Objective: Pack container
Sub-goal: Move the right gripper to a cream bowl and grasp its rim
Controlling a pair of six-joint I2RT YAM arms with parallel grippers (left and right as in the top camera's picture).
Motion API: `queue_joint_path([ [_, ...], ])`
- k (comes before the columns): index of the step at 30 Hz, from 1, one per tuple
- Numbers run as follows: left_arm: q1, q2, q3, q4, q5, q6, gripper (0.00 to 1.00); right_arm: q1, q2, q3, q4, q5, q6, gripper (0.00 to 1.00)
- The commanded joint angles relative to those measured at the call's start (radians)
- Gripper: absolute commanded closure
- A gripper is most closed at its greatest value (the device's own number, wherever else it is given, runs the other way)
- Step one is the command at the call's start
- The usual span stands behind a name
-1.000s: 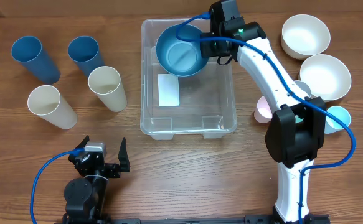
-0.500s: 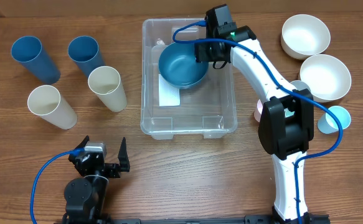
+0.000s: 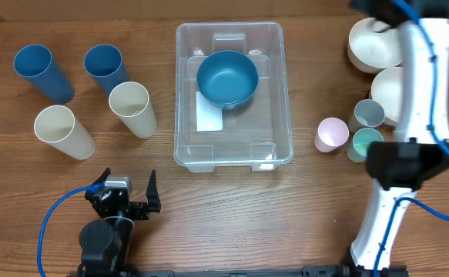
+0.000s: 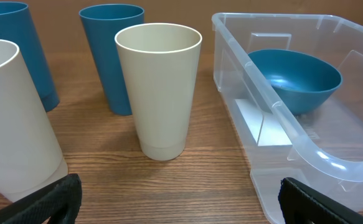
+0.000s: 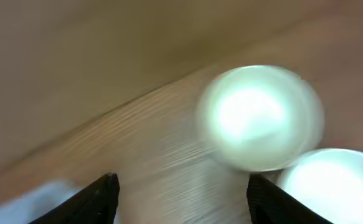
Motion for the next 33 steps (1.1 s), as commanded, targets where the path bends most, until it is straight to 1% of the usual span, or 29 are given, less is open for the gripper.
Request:
queue_joint_path([
  [1, 0.006, -0.009, -0.005, 0.004, 0.014, 0.019, 0.0, -0.107, 0.031, -0.091, 0.056, -0.016, 0.053, 0.33],
  [4, 0.006, -0.009, -0.005, 0.004, 0.014, 0.019, 0.0, -0.156, 0.032, -0.208, 0.155, -0.023, 0.015, 0.37],
  [6, 0.006, -0.009, -0.005, 0.004, 0.014, 0.019, 0.0, -0.164, 0.041, -0.303, 0.226, 0.007, 0.002, 0.37],
  [9, 0.006, -0.009, -0.005, 0.004, 0.014, 0.019, 0.0, -0.172, 0.077, -0.379, 0.28, 0.045, 0.002, 0.37],
  [17, 0.006, -0.008, -0.005, 0.004, 0.014, 0.019, 0.0, -0.255, 0.208, -0.382, 0.319, 0.052, 0.002, 0.37],
  [20, 0.006, -0.009, -0.005, 0.004, 0.014, 0.019, 0.0, -0.265, 0.245, -0.382, 0.346, 0.052, -0.006, 0.38],
  [21, 0.006, -0.009, -0.005, 0.004, 0.014, 0.019, 0.0, -0.266, 0.261, -0.383, 0.364, 0.051, -0.008, 0.43],
  [24, 0.006, -0.009, -0.005, 0.004, 0.014, 0.019, 0.0, -0.265, 0.276, -0.383, 0.4, 0.044, -0.016, 0.45],
  [25, 0.006, -0.009, -0.005, 0.004, 0.014, 0.019, 0.0, -0.265, 0.276, -0.383, 0.408, 0.04, -0.018, 0.49],
  [26, 0.006, -0.009, -0.005, 0.004, 0.014, 0.019, 0.0, -0.265, 0.277, -0.383, 0.418, 0.037, -0.029, 0.55],
  [28, 0.006, -0.009, -0.005, 0.004, 0.014, 0.019, 0.0, -0.265, 0.277, -0.383, 0.423, 0.037, -0.032, 0.71],
  [29, 0.006, -0.009, -0.005, 0.004, 0.014, 0.019, 0.0, -0.265, 0.277, -0.383, 0.43, 0.037, -0.031, 0.89],
  [31, 0.006, -0.008, -0.005, 0.004, 0.014, 0.019, 0.0, -0.265, 0.277, -0.383, 0.431, 0.037, -0.031, 0.96],
  [33, 0.006, -0.009, -0.005, 0.004, 0.014, 0.019, 0.0, -0.265, 0.275, -0.377, 0.428, 0.037, -0.032, 0.96],
])
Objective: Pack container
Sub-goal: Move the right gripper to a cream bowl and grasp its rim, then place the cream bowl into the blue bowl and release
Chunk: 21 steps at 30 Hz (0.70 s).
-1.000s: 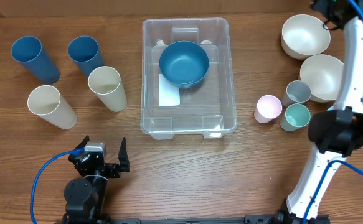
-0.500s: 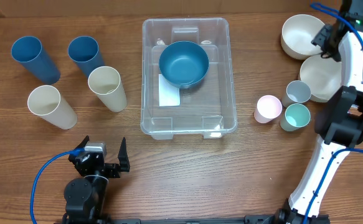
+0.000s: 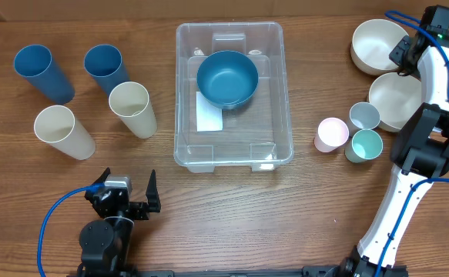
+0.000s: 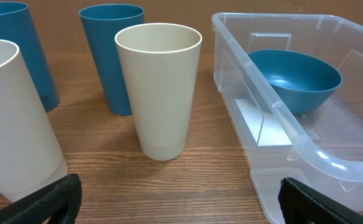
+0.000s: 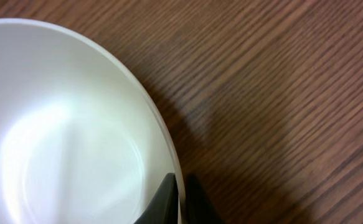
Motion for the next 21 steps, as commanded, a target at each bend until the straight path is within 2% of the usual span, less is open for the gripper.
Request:
queue_joint_path([
  [1, 0.006, -0.008, -0.005, 0.004, 0.014, 0.019, 0.0, 0.002, 0.01, 0.013, -0.01, 0.006, -0.004, 0.96],
  [5, 0.006, -0.008, -0.005, 0.003, 0.014, 0.019, 0.0, 0.01, -0.023, 0.18, -0.138, -0.013, -0.004, 0.96],
  [9, 0.006, -0.008, -0.005, 0.003, 0.014, 0.019, 0.0, 0.047, -0.097, 0.422, -0.299, -0.116, 0.024, 0.96],
  [11, 0.006, -0.008, -0.005, 0.003, 0.014, 0.019, 0.0, 0.086, -0.121, 0.484, -0.358, -0.151, 0.027, 0.96],
  [21, 0.006, -0.008, -0.005, 0.003, 0.014, 0.019, 0.0, 0.394, -0.228, 0.499, -0.596, -0.289, 0.018, 0.96],
])
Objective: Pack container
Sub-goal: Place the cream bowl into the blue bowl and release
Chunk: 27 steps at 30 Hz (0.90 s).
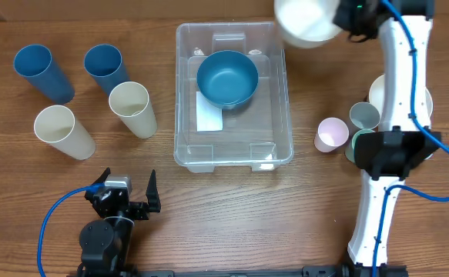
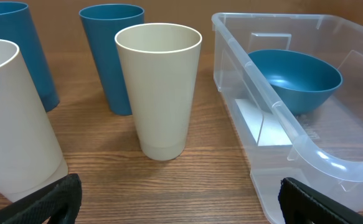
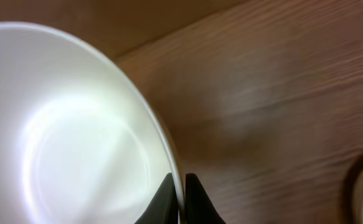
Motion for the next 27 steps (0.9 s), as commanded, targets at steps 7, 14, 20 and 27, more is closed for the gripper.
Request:
queue_joint_path([
  [7, 0.006, -0.008, -0.005, 0.003, 0.014, 0.019, 0.0, 0.23, -0.087, 0.026, -0.142, -0.015, -0.068, 0.96],
  [14, 0.006, -0.008, -0.005, 0.003, 0.014, 0.019, 0.0, 0.316, -0.083, -0.198, -0.032, 0.017, -0.071, 0.96],
  [20, 0.006, -0.008, -0.005, 0.003, 0.014, 0.019, 0.0, 0.325, -0.083, -0.384, 0.114, 0.017, -0.071, 0.96],
  [27, 0.006, -0.008, -0.005, 0.003, 0.014, 0.019, 0.0, 0.325, -0.082, -0.391, 0.162, 0.017, -0.075, 0.91],
])
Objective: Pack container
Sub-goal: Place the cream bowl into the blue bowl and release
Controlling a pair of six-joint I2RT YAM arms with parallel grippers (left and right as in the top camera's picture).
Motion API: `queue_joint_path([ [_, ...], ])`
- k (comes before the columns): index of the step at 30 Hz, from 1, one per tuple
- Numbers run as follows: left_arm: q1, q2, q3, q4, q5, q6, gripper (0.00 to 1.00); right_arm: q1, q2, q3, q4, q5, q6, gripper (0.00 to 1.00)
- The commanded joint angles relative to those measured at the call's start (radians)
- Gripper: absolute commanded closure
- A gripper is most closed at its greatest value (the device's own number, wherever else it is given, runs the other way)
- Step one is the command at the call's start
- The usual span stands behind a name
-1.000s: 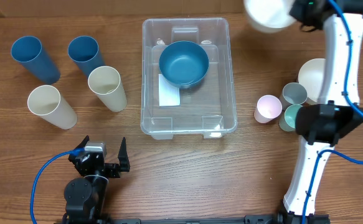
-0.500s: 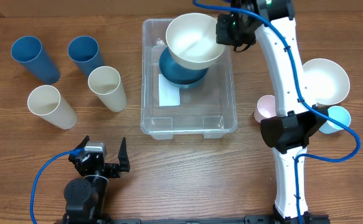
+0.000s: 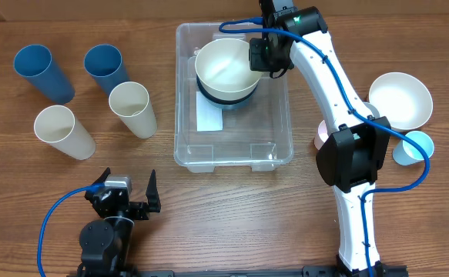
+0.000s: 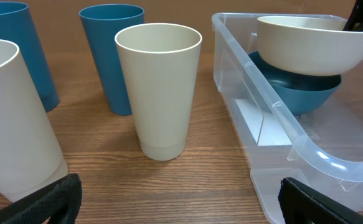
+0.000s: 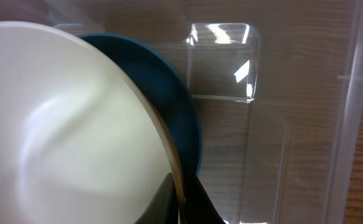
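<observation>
The clear plastic container (image 3: 274,146) stands mid-table with a blue bowl (image 3: 226,98) inside it. My right gripper (image 3: 259,55) is shut on the right rim of a white bowl (image 3: 222,65). It holds that bowl directly over the blue bowl (image 4: 306,96), partly sunk into it; whether they touch I cannot tell. In the right wrist view the fingers (image 5: 180,202) pinch the white bowl (image 5: 69,124) at its rim, with the blue bowl (image 5: 184,118) showing behind. My left gripper (image 3: 125,201) rests open near the front edge, holding nothing.
Two tall blue cups (image 3: 43,73) (image 3: 105,68) and two tall cream cups (image 3: 132,108) (image 3: 62,131) stand left of the container. A second white bowl (image 3: 400,100) and a light blue small cup (image 3: 410,148) are at the right; a pink cup (image 3: 319,135) peeks from behind the arm.
My right gripper has moved left with the white bowl, from in the air beyond the container's far right corner to inside the container over the blue bowl. The left arm is unchanged.
My right gripper was open above the two white bowls at the back right. Then it was shut on the rim of the far bowl on the table. Then the bowl was up in the air near the container's far corner, and now it is over the blue bowl.
</observation>
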Motion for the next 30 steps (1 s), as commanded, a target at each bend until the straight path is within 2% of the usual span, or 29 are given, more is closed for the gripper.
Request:
queue_joint_path([
  [1, 0.006, -0.008, -0.005, 0.003, 0.014, 0.019, 0.0, -0.001, -0.038, 0.001, 0.01, -0.002, -0.004, 0.61],
  [2, 0.006, -0.008, -0.005, 0.003, 0.014, 0.019, 0.0, -0.001, -0.038, 0.001, 0.008, -0.002, -0.004, 0.47],
  [6, 0.006, -0.008, -0.005, 0.003, 0.014, 0.019, 0.0, -0.001, -0.039, 0.003, -0.007, -0.019, -0.008, 0.46],
  [9, 0.006, -0.008, -0.005, 0.003, 0.014, 0.019, 0.0, -0.001, -0.041, 0.07, -0.064, -0.047, -0.027, 0.47],
  [10, 0.006, -0.008, -0.005, 0.003, 0.014, 0.019, 0.0, -0.001, -0.041, 0.074, -0.07, -0.047, -0.027, 0.53],
  [12, 0.006, -0.008, -0.005, 0.003, 0.014, 0.019, 0.0, -0.001, -0.04, 0.07, -0.095, -0.04, -0.027, 0.8],
  [13, 0.006, -0.008, -0.005, 0.003, 0.014, 0.019, 0.0, -0.001, -0.04, 0.069, -0.1, -0.033, -0.026, 0.89],
  [14, 0.006, -0.008, -0.005, 0.003, 0.014, 0.019, 0.0, -0.001, -0.04, 0.069, -0.102, -0.029, -0.026, 0.95],
  [19, 0.006, -0.008, -0.005, 0.003, 0.014, 0.019, 0.0, -0.001, -0.037, 0.061, -0.107, -0.028, -0.026, 0.96],
  [24, 0.006, -0.008, -0.005, 0.003, 0.014, 0.019, 0.0, -0.001, -0.037, -0.047, -0.05, -0.028, -0.026, 0.96],
  [30, 0.006, -0.008, -0.005, 0.003, 0.014, 0.019, 0.0, -0.001, -0.039, -0.034, -0.043, -0.028, -0.027, 0.96],
])
